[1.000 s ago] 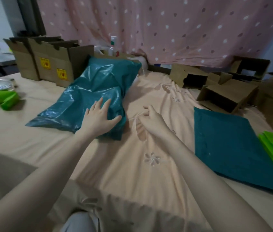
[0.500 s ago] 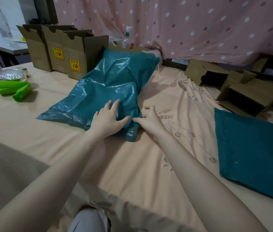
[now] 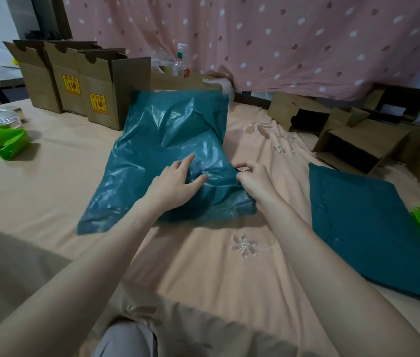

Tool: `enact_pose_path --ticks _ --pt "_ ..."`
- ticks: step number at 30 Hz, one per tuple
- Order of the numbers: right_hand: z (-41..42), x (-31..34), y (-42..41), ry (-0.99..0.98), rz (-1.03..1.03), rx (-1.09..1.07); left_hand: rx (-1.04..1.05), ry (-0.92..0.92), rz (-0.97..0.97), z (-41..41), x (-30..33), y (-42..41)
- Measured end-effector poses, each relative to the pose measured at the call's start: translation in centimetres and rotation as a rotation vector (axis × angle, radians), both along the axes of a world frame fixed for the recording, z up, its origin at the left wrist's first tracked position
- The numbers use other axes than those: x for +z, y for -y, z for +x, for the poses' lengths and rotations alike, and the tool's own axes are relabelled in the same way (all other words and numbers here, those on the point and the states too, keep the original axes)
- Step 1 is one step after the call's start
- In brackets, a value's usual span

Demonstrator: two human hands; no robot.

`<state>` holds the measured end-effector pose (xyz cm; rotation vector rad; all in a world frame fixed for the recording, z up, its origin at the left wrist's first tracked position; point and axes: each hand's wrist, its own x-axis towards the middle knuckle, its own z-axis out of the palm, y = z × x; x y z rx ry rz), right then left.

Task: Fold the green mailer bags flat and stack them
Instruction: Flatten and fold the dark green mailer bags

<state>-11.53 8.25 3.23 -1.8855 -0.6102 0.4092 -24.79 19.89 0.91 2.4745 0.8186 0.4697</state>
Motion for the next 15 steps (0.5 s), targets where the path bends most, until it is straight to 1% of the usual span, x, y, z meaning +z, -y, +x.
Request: enact_pose_path --ticks 4,6,9,15 --pt "1.6 1.6 3.9 0.207 -0.08 -0.089 -0.043 0.001 0.052 1.1 0.8 2.0" --pt "2.4 2.5 6.0 0.273 -0.083 -0.118 -0.065 0.028 0.067 1.6 1.4 3.0" --pt "3.3 3.6 9.2 0.3 -0.096 -0.149 -0.075 0.06 0.113 2.5 2.0 4.3" --pt "4.3 4.2 15.4 0.313 -0.175 -0.145 -0.041 0.094 0.213 4.2 2.6 6.6"
